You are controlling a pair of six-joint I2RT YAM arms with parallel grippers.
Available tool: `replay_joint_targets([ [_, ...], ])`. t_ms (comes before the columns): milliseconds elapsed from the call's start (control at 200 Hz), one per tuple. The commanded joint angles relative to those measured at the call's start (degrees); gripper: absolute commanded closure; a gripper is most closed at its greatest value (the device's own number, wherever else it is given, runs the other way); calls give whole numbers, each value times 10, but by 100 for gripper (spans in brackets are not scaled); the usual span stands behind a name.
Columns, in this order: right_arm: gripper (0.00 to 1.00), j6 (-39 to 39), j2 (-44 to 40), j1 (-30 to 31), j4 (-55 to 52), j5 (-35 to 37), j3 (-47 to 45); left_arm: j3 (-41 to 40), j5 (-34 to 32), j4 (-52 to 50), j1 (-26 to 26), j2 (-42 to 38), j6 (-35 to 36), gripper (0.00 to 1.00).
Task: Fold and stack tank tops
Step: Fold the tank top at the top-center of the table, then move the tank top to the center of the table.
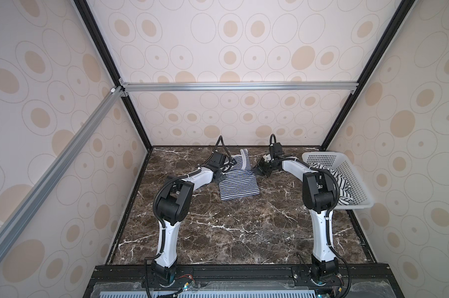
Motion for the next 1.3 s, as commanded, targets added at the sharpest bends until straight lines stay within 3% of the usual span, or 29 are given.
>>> replay_joint_targets([
  [0,73,-5,-47,-2,17,13,-30,-23,1,21,6,-55,-18,67],
  [155,73,-16,-70,14,10,17,-62,-56,64,-4,4,-92,-46,65],
  [520,91,-14,-33,41,12,24,-60,-82,148,-29,-4,-77,-85,71],
  [760,92,-22,19,37,-29,37,5,-109,141,-10,-10,-62,-81,71],
  [1081,92,-40,8,25,-61,71,-18,-118,106,-4,-10,-29,-66,71],
  [1291,80,-53,-59,25,-36,51,-70,-136,78,3,-10,-56,-67,70],
])
